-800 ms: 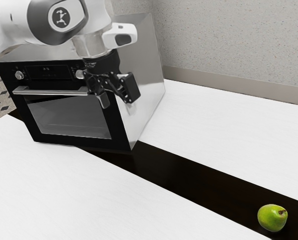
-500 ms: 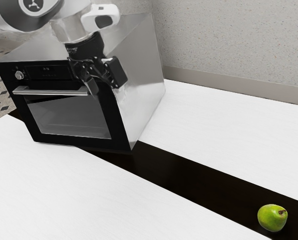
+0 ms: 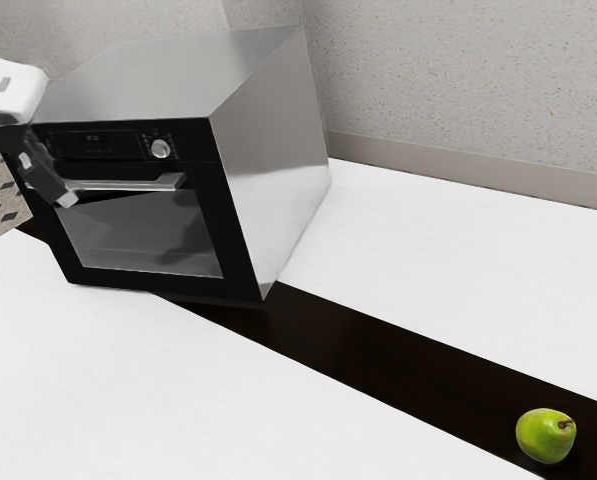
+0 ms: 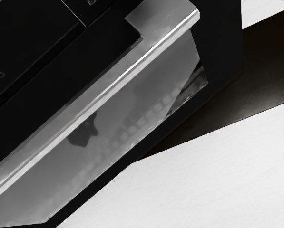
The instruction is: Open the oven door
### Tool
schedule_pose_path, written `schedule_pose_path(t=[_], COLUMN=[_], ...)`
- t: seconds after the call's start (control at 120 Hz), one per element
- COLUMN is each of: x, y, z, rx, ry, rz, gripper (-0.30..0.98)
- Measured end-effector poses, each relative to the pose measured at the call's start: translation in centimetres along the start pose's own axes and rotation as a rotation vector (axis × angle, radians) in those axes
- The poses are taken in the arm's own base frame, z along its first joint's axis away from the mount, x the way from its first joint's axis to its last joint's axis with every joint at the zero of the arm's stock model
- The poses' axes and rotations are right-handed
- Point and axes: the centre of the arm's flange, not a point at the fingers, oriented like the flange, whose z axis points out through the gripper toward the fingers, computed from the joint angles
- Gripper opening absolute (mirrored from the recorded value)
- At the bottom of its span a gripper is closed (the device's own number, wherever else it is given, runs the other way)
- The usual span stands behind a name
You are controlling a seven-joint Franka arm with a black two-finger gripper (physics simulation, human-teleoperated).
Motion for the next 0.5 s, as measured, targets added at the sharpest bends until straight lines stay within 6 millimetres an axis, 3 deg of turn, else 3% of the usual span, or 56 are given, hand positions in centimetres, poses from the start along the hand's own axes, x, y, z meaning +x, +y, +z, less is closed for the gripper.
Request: schedule_pose_path(t=[0.133,0.275,0.5], x=[0.6,1.8,-1.3], y=[-2.5,-3.4,-5.4], z=[1.9,3.3,5.1], rx=[0.041,0.070,0.096], ry=[0.086,0.131,0.142], rz=[0.103,0.222,0.335], gripper=[0.69,0.69,0.69])
